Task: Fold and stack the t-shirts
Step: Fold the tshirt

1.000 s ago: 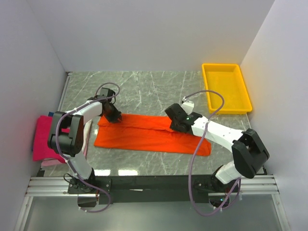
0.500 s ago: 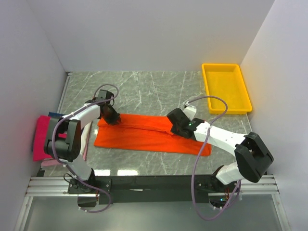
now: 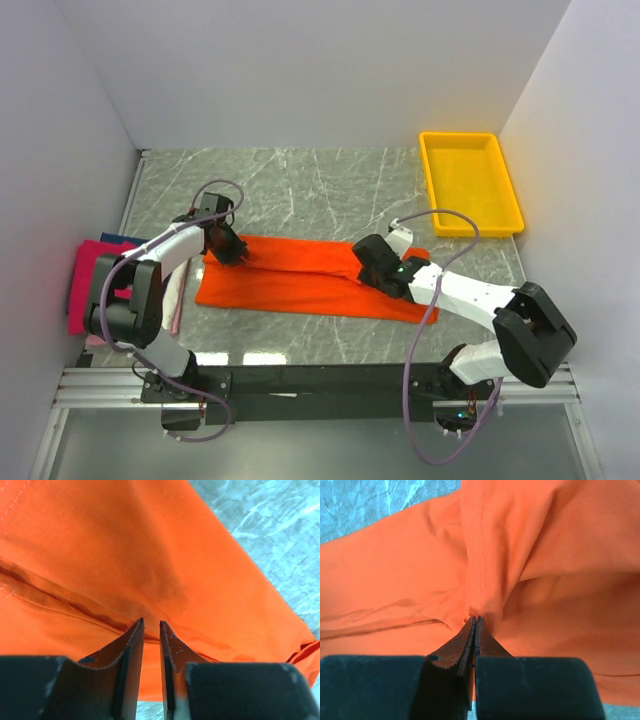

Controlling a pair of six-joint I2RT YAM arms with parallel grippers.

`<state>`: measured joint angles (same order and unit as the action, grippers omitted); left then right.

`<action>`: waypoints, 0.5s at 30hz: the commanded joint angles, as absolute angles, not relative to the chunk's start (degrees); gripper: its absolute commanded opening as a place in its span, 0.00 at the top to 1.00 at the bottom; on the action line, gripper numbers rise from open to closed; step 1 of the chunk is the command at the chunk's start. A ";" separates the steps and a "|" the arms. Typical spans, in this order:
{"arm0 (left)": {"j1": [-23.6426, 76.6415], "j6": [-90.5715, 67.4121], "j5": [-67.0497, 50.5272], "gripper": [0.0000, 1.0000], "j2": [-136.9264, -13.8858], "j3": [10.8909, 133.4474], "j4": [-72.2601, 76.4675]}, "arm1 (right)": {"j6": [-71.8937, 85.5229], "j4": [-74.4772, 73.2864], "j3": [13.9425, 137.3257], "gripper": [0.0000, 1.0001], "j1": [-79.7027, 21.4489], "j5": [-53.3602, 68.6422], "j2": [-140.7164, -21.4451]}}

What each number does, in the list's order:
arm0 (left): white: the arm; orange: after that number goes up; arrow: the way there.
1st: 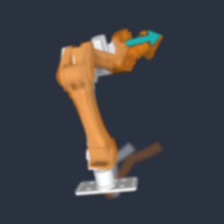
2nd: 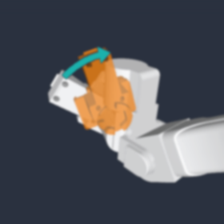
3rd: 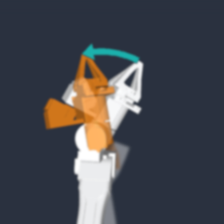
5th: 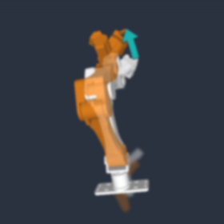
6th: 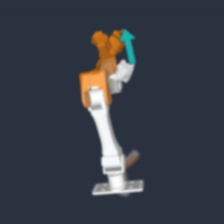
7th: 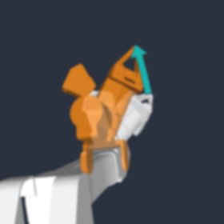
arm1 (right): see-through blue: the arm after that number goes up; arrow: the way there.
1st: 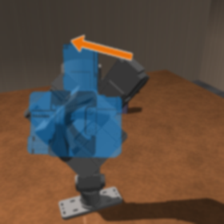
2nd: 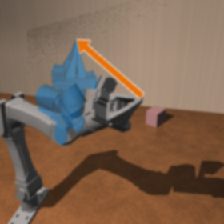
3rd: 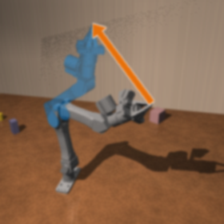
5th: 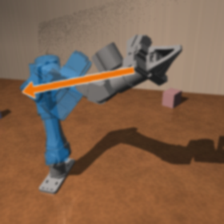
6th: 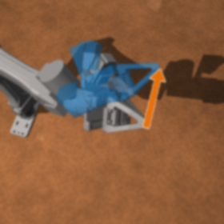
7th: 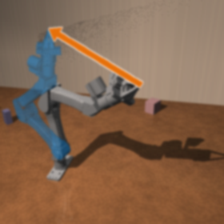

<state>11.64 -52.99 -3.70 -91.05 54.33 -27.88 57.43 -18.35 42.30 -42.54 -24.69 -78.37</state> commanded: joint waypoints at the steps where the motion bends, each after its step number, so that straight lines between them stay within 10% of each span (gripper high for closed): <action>1: 11.51 -52.29 -3.87 0.75 -88.25 53.79 -27.51 | 58.80 -14.42 40.09 1.00 -43.15 -26.28 -75.06; 15: 7.73 -56.16 1.40 0.75 -88.94 53.96 -26.81 | 59.59 -9.31 34.72 1.00 -44.38 -26.01 -73.91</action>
